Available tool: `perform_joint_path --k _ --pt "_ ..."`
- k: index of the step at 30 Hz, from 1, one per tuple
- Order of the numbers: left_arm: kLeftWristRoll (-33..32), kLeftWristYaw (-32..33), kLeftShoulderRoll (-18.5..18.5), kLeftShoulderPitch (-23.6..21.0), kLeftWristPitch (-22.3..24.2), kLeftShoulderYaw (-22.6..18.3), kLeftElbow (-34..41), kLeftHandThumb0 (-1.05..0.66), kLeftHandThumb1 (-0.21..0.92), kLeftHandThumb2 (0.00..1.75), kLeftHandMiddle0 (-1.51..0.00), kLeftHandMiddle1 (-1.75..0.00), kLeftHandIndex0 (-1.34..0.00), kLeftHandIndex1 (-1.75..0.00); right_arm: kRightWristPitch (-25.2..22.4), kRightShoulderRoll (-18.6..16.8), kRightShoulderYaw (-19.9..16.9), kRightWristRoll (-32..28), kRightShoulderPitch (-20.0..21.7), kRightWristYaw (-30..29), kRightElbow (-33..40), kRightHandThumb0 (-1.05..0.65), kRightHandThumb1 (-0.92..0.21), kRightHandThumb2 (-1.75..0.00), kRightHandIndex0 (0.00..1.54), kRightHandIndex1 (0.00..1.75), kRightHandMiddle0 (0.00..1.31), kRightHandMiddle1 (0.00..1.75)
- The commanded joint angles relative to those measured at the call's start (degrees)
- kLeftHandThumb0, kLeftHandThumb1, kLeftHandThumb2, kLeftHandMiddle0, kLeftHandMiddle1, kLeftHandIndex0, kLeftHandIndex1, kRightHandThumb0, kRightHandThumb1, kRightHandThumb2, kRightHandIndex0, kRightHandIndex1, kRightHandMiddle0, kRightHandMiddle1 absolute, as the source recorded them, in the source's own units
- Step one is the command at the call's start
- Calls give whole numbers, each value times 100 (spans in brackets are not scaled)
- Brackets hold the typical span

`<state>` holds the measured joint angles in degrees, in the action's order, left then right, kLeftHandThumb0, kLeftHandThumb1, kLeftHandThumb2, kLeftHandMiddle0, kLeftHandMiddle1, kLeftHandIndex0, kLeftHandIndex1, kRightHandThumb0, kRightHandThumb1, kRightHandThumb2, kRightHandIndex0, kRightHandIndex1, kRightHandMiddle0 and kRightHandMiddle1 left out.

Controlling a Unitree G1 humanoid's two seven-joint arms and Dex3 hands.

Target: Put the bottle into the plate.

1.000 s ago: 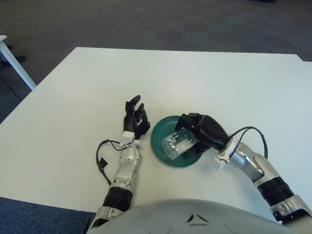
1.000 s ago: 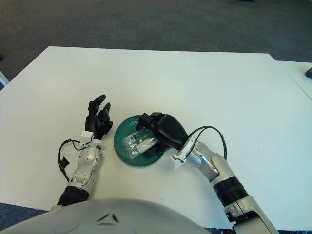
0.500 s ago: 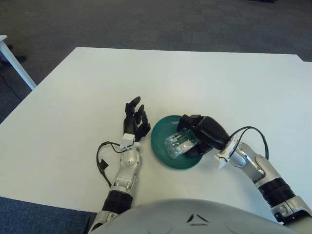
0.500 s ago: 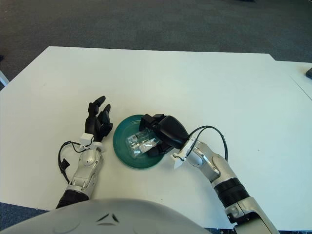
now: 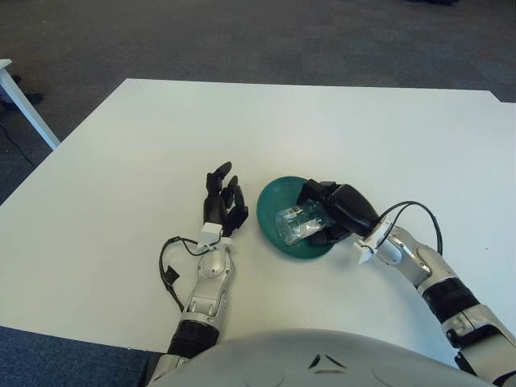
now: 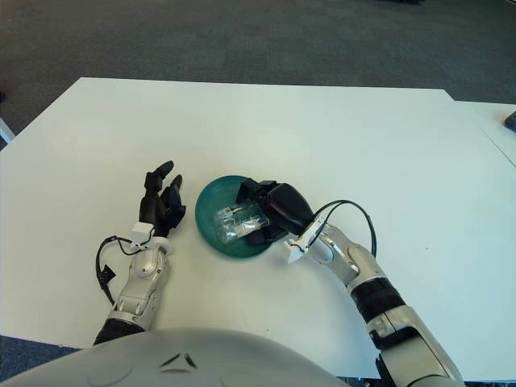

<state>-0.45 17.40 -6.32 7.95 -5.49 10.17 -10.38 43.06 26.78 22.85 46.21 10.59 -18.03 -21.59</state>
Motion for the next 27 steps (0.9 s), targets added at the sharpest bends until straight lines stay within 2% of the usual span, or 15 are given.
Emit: perform_joint_path --k 1,9,12,20,27 --pt "-95 28 -471 287 296 31 -44 -70 92 62 -65 -3 -10 -79 4 -3 273 346 -88 -121 -400 -40 -62 -94 98 175 39 175" --pt "-59 54 -445 319 401 55 49 -70 92 62 -63 -3 -10 -79 -145 14 565 498 67 -354 -703 -40 -62 -93 100 175 39 175" --pt "-59 39 -438 333 414 80 80 -70 92 64 -63 -2 -9 -79 -205 -2 717 631 148 -542 -1030 -40 -63 -92 99 175 39 175" --pt "-30 66 -453 355 390 145 95 -71 92 68 -62 -1 -8 -78 -508 2 965 705 272 -559 -1224 -40 -64 -91 98 175 38 175" --pt "-39 101 -484 354 350 158 52 -72 92 69 -60 0 -8 -78 -577 26 1110 680 362 -611 -1352 -40 -63 -92 94 175 38 175"
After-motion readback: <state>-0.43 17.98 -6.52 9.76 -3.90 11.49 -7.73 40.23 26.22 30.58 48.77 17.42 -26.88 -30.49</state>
